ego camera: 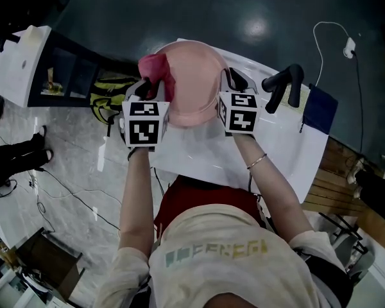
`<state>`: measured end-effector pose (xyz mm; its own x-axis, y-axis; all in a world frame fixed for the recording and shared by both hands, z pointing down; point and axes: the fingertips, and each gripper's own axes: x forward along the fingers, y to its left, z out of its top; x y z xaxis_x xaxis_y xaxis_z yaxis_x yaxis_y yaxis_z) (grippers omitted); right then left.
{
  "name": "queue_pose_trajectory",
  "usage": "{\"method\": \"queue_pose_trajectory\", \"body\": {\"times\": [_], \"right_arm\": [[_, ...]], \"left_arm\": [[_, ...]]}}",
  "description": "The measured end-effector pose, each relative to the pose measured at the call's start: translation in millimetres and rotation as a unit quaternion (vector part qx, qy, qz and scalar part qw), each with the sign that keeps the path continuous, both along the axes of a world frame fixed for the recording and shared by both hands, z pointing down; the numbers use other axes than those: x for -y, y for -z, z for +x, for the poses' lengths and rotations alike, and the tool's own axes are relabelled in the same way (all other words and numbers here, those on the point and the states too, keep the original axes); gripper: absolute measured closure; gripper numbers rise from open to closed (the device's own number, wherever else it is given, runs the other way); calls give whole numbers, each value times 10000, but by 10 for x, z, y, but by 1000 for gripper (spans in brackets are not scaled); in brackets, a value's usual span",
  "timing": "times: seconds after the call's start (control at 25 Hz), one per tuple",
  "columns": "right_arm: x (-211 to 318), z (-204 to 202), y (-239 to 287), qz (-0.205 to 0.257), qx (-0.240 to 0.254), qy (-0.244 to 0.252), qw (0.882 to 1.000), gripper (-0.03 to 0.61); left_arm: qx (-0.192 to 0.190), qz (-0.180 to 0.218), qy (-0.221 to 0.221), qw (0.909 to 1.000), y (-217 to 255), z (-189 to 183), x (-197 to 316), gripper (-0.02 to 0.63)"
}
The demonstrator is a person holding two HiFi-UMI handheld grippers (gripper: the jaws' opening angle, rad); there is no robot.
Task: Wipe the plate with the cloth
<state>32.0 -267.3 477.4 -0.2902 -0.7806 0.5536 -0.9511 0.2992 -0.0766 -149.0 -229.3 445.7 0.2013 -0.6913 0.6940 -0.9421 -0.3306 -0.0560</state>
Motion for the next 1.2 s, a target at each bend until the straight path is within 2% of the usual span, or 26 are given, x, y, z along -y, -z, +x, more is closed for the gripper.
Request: {"method": "queue_pose_trajectory", "body": {"times": [0.64, 1.2], "right_arm": [[-19, -40, 381, 808, 149, 57, 9966, 538], [-316, -104, 919, 1377, 672, 160, 9881, 538]], "left_arm": [[-427, 571, 327, 9969, 175, -36, 61, 545], [-647, 1298, 481, 9883, 542, -44, -88, 546]]}}
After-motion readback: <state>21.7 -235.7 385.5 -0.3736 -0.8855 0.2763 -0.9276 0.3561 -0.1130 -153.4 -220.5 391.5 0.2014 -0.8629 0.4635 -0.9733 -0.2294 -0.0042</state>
